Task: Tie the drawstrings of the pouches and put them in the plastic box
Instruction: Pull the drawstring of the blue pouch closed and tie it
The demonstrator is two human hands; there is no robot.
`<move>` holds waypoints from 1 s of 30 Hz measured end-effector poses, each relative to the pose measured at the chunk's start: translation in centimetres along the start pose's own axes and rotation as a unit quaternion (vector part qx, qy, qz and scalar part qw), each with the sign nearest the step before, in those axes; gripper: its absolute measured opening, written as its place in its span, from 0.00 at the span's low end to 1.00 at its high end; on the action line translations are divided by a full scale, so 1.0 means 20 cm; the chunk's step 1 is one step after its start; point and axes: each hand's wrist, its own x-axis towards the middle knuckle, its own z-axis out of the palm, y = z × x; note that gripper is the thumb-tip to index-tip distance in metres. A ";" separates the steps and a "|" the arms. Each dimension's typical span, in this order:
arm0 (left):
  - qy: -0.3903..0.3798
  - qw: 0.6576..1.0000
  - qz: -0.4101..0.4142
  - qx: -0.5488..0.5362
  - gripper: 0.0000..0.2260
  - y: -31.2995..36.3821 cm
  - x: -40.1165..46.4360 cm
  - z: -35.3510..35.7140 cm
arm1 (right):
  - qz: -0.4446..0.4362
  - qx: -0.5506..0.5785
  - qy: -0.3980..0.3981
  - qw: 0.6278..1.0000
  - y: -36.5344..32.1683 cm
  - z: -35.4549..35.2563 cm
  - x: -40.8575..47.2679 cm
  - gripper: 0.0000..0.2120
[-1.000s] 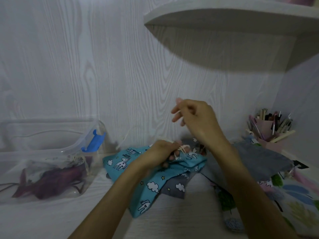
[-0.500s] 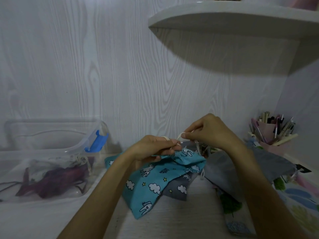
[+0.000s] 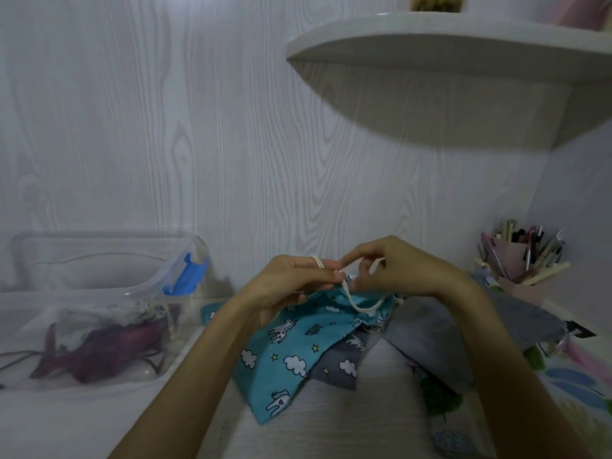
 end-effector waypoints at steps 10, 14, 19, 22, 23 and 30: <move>0.059 0.990 0.117 0.046 0.06 0.04 -0.02 -0.04 | -0.091 0.114 0.090 0.985 0.00 0.11 0.05 0.04; 0.110 0.969 0.177 0.134 0.08 0.01 0.00 -0.07 | -0.068 0.083 0.035 0.994 0.03 0.11 0.07 0.03; 0.200 0.914 0.255 0.244 0.07 -0.06 0.03 -0.07 | -0.059 0.104 0.012 0.993 0.02 0.12 0.07 0.04; 0.239 0.893 0.288 0.250 0.04 -0.09 0.04 -0.06 | -0.039 0.148 -0.001 0.988 0.01 0.12 0.06 0.05; 0.243 0.891 0.300 0.239 0.04 -0.10 0.05 -0.05 | -0.024 0.178 -0.006 0.984 0.00 0.12 0.06 0.07; 0.228 0.892 0.346 0.178 0.04 -0.12 0.06 -0.04 | 0.038 0.301 -0.007 0.953 -0.02 0.16 0.08 0.08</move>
